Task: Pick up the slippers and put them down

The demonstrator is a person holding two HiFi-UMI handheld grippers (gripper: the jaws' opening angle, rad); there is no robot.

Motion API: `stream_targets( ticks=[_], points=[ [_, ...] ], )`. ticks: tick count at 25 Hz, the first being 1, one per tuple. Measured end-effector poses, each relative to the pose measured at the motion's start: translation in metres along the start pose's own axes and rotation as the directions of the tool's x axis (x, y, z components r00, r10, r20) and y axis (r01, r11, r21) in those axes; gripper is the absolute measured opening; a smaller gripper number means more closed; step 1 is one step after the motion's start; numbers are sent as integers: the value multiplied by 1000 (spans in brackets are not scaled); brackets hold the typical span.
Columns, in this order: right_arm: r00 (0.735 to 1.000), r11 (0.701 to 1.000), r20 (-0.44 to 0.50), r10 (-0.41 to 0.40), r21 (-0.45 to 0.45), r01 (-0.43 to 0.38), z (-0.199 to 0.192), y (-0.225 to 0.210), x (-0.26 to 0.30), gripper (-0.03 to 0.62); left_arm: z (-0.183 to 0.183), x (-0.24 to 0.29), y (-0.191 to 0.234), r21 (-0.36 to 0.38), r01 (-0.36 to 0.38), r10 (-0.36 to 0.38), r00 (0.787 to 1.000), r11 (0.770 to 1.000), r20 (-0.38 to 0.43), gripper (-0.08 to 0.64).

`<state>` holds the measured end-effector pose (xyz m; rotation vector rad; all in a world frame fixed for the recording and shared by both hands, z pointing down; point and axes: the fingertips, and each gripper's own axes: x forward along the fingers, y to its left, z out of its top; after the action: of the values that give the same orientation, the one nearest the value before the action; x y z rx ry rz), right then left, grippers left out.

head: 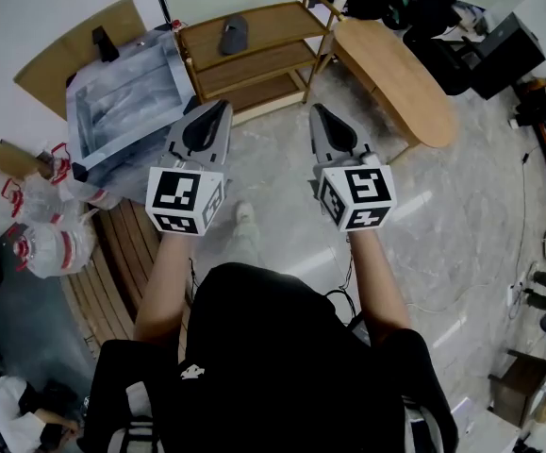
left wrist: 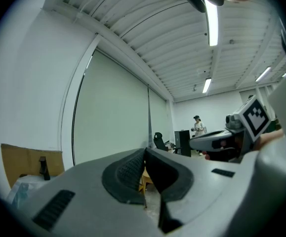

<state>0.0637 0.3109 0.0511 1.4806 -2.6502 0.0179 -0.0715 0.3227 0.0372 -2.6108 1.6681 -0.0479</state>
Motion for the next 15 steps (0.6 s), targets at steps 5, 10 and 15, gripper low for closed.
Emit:
stream_targets(
  ticks=[5,10,15],
  points=[
    [1000,1000,-11,5,6,-4,1,-21,49,0,-3,46,28,-5,2,-2,1000,1000,-9,9],
    [1000,1000,-26,2,17,-1,5,-40,104,0,-10,92,61,-18,18,-19,999,1000,-39,8],
    [999,1000,-46,-3,25,4,10,-55,159,0,-16,138,96,-33,35,-37,997,999,-63,8]
  ],
)
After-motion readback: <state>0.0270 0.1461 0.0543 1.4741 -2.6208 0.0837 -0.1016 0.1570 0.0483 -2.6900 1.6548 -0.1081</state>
